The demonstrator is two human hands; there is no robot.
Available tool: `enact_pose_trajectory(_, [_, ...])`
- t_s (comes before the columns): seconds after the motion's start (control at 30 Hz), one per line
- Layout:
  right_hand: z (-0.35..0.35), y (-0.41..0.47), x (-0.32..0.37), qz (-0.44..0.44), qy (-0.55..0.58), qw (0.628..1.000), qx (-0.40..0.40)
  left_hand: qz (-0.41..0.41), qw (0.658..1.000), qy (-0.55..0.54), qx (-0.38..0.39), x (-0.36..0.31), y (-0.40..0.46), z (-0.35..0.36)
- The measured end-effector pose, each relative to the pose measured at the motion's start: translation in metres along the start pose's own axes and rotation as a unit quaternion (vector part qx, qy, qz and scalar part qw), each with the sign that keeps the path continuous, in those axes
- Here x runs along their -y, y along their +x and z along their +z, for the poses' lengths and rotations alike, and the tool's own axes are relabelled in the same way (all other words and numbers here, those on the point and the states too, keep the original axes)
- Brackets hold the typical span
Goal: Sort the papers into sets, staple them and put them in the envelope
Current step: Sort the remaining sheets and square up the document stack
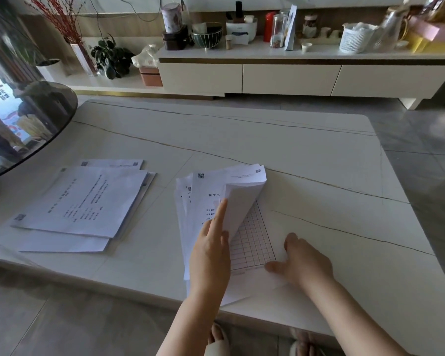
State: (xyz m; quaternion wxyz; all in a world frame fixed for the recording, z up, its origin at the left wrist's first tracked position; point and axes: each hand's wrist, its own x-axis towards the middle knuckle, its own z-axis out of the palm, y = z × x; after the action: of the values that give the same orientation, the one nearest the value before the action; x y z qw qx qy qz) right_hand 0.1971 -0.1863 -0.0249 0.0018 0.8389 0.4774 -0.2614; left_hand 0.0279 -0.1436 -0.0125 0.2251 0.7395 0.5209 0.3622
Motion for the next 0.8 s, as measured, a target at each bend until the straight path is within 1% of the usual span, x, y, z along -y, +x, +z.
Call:
enact_pose_trajectory(0.07, [0.002,0.003,0.0,0.004,0.038,0.999,0.0,0.031,0.999,0.001,-0.012,0.003,0.001,0.001])
enact_pose_trajectory(0.13, [0.003,0.007,-0.003,0.023,0.115,0.993,-0.001,0.043,0.999,0.014,-0.012,0.007,0.001,0.002])
enact_pose_trajectory(0.2, [0.002,0.01,-0.007,0.03,0.164,0.986,-0.018,0.054,0.998,0.02,-0.015,0.01,0.001,0.004])
enact_pose_trajectory(0.3, [-0.003,0.013,-0.01,0.022,0.2,0.978,-0.062,0.057,0.998,0.031,-0.016,0.014,0.002,0.007])
enact_pose_trajectory(0.4, [-0.01,0.014,-0.011,0.007,0.226,0.97,-0.085,0.057,0.997,0.041,-0.014,0.013,0.003,0.008])
enact_pose_trajectory(0.47, [-0.014,0.014,-0.012,0.006,0.216,0.972,-0.095,0.067,0.996,0.049,-0.012,0.013,0.003,0.007])
enact_pose_trajectory(0.6, [-0.02,0.012,-0.018,0.015,0.129,0.983,-0.132,0.062,0.997,0.051,0.002,0.014,0.003,0.007])
enact_pose_trajectory(0.67, [-0.022,0.014,-0.023,-0.005,0.125,0.981,-0.148,0.069,0.997,0.046,0.008,0.014,0.003,0.007])
enact_pose_trajectory(0.7, [-0.023,0.016,-0.024,-0.019,0.148,0.977,-0.15,0.072,0.996,0.04,0.016,0.014,0.003,0.006])
enact_pose_trajectory(0.73, [-0.024,0.017,-0.025,-0.027,0.198,0.969,-0.144,0.076,0.996,0.039,0.027,0.013,0.003,0.006])
enact_pose_trajectory(0.77, [-0.027,0.017,-0.023,-0.026,0.273,0.953,-0.126,0.082,0.995,0.043,0.037,0.013,0.002,0.006])
enact_pose_trajectory(0.8, [-0.03,0.016,-0.02,-0.016,0.365,0.926,-0.096,0.089,0.994,0.05,0.046,0.011,0.002,0.006])
